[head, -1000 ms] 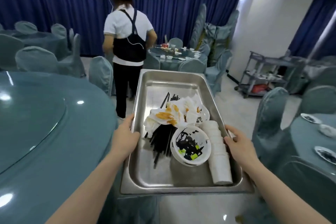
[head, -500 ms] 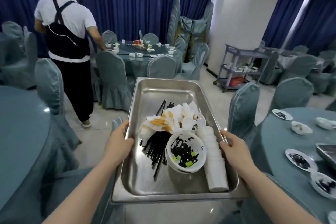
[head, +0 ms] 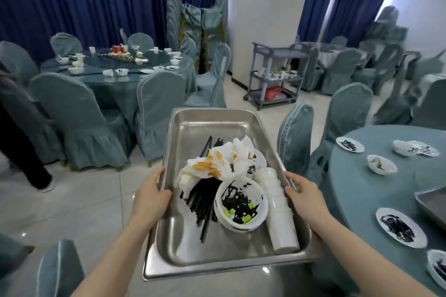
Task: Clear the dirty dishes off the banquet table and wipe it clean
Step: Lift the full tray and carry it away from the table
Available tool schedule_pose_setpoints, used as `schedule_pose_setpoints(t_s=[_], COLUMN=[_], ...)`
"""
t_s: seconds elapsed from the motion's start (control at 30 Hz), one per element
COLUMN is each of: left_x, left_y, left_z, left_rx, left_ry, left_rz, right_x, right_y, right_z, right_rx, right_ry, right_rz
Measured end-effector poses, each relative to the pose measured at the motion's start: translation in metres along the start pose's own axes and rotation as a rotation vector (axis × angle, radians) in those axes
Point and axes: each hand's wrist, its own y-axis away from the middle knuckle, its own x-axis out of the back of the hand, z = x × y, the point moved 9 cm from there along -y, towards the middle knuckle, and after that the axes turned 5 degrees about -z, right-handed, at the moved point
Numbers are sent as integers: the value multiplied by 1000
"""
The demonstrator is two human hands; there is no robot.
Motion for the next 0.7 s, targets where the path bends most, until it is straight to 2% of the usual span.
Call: schedule_pose_setpoints(t_s=[0.2,0.33,0.53,0.7], left_x=[-49,-85,-133,-150], left_y=[-137,-234,-370,-489], left_z=[47,80,117,126], left_rx=[-69,-121,-128,-94], left_ry=[-5,-30,-15,4], left_rz=[-82,-72,-63,-41], right_x=[14,20,13,-20], right_y=[-118,-222,-388,-527], right_z=[-1,0,0,-22], right_rx=[-61,-63,-28,-19], right_ry=[-71,-137,-239,-280], right_rz=[56,77,55,-8])
